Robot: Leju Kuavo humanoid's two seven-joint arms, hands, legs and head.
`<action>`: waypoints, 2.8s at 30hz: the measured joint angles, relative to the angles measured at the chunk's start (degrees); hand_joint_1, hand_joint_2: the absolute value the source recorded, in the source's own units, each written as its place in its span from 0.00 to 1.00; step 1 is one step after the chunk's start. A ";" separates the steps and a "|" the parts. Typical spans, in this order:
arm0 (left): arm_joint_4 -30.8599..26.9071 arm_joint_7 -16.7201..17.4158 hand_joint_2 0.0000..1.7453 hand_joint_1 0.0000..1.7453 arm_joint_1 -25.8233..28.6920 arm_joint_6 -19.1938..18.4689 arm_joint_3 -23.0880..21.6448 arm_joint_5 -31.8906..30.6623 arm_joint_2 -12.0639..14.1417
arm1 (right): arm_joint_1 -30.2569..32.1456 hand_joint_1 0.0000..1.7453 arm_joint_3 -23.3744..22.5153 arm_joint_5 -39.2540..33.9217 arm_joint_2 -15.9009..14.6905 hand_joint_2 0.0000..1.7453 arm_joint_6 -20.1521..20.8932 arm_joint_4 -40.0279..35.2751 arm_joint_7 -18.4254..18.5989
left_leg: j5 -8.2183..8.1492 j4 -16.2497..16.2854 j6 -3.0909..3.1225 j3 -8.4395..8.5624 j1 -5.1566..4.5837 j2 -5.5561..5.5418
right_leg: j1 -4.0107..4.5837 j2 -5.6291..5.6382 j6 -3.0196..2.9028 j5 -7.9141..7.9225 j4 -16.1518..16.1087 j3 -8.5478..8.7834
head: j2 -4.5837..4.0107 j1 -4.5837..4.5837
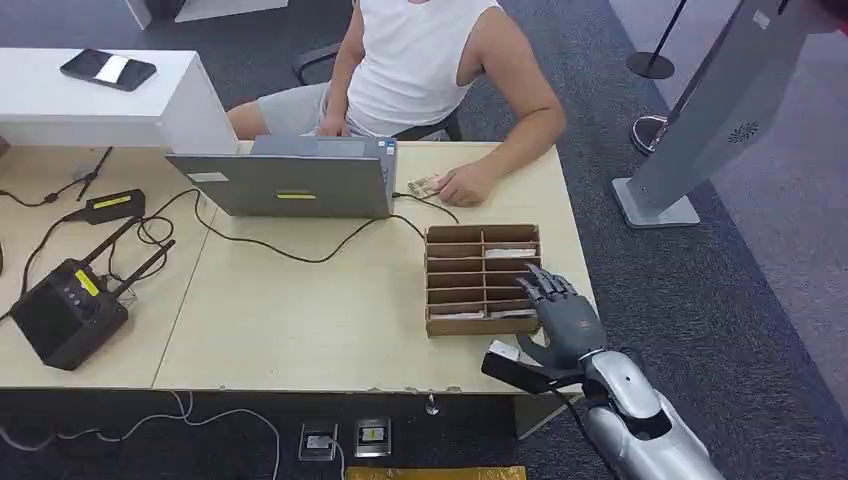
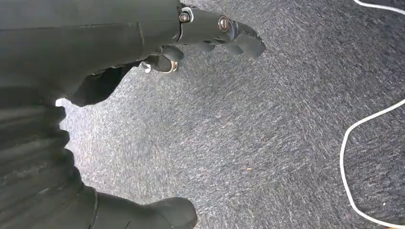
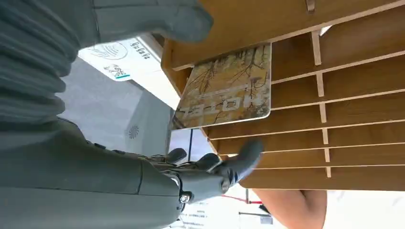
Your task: Pass the card to the sensor for recognition and then transmit it.
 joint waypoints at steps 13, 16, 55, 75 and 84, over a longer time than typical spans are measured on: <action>0.00 0.00 1.00 0.00 -0.06 0.15 0.00 -0.28 -0.02 | -0.78 1.00 -0.46 -0.52 0.15 1.00 0.26 0.22 0.44 | 0.00 0.00 0.00 0.00 0.00 0.00 | 0.00 0.00 0.00 0.00 0.00 0.00 | 0.00 0.02; 0.00 0.00 1.00 0.00 -0.08 0.22 0.00 -0.31 -0.04 | -1.00 1.00 -0.46 -0.50 0.26 1.00 0.20 0.50 0.44 | 0.00 0.00 0.00 0.00 0.00 0.00 | 0.00 0.00 0.00 0.00 0.00 -0.01 | 0.00 0.02; -0.02 1.38 1.00 0.00 -2.48 -0.94 -0.02 -2.45 -0.98 | -39.91 1.00 -9.88 -5.46 -0.81 1.00 -12.39 17.19 -9.36 | 0.11 0.02 -0.06 -0.09 0.00 0.05 | 0.00 0.07 -0.06 0.18 0.02 -0.08 | 0.00 0.00; -0.02 2.54 1.00 0.00 -3.68 -2.19 -0.02 -3.58 -1.57 | -50.48 0.28 -3.02 2.06 9.64 1.00 -13.03 48.39 -10.27 | 0.12 0.02 -0.07 -0.13 0.06 -0.03 | 0.06 -0.01 -0.07 0.18 0.03 -0.10 | 0.00 0.00; -0.02 2.54 1.00 0.00 -2.71 -1.73 0.00 -3.10 -1.25 | -50.47 0.00 -1.90 -1.79 10.36 1.00 -17.26 52.13 -11.84 | 0.12 0.03 -0.07 -0.11 0.07 -0.01 | 0.06 0.01 -0.07 0.18 0.03 -0.12 | 0.00 0.00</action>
